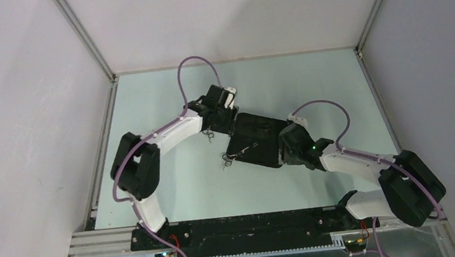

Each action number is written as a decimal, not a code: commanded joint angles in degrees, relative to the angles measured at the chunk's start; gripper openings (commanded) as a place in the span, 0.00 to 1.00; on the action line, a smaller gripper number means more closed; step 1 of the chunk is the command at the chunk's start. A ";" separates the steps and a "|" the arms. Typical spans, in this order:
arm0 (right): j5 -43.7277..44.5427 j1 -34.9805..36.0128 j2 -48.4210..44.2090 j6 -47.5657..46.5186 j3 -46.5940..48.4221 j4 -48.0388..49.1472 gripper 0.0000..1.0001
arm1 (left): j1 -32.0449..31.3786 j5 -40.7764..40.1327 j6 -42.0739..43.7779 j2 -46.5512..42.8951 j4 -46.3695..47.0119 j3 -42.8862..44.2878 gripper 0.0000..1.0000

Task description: Sort the hair-cutting tools

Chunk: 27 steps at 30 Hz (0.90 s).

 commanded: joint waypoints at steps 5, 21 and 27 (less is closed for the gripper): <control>-0.33 -0.30 5.02 7.03 4.51 -3.68 0.41 | -0.23 0.35 0.79 6.82 -2.63 2.23 0.54; -0.84 -5.01 5.64 -6.76 5.62 -4.15 0.06 | -4.55 10.43 -7.35 -0.31 0.65 -14.48 0.18; -1.73 -5.07 6.41 -11.42 6.87 -3.75 0.02 | -5.40 8.44 -11.40 -8.11 1.46 -21.07 0.29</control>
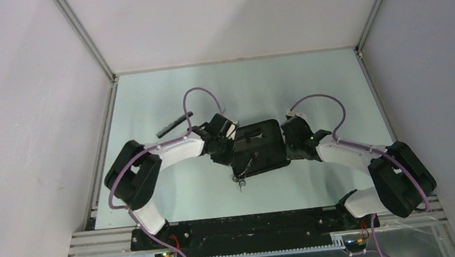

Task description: Sort the hair-cutting tools

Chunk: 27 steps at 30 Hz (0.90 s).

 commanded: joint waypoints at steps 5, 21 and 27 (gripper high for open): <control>-0.90 -0.21 0.37 -5.74 2.28 0.08 0.02 | -2.93 -8.59 -5.39 -11.69 -5.56 -5.10 0.46; -2.04 -0.21 1.05 -6.02 2.24 0.08 0.02 | -20.12 -15.78 -2.89 -5.73 -10.94 2.98 0.49; -2.22 -0.21 1.57 -6.01 2.25 0.19 0.01 | -20.20 -17.89 -0.56 -2.91 -11.62 4.34 0.47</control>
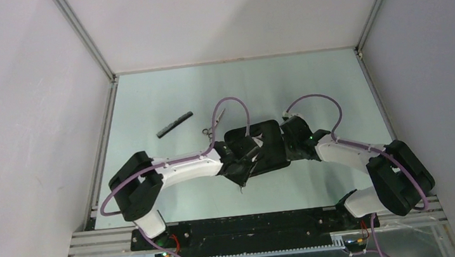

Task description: Sort the hair-cutting tools

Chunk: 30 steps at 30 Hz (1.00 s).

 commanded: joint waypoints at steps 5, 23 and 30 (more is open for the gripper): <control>0.06 -0.21 0.83 -0.51 1.77 0.08 0.01 | -0.26 -1.44 3.68 3.19 -0.55 3.54 0.44; -0.64 -0.81 1.20 -0.72 1.77 0.60 0.01 | -0.24 0.62 6.93 6.52 -1.96 5.66 0.19; -1.03 -0.85 0.66 -1.23 1.77 1.07 0.01 | -0.09 -3.81 16.67 4.75 -5.72 7.40 0.09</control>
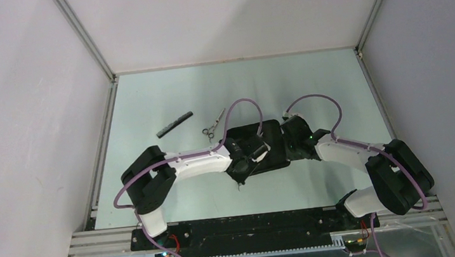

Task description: Sort the hair-cutting tools

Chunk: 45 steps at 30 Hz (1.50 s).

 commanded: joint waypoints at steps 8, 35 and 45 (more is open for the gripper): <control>-1.33 -0.18 -0.36 -1.82 1.69 1.08 0.01 | 1.28 -4.68 17.51 -3.79 -4.07 3.94 0.07; -1.38 1.74 -1.24 -1.87 0.41 1.08 0.02 | 9.33 -12.05 25.00 -1.10 -0.89 7.61 0.23; -1.13 2.08 -1.38 -1.90 0.19 1.19 0.03 | 10.01 -16.78 20.65 -3.89 1.61 5.91 0.43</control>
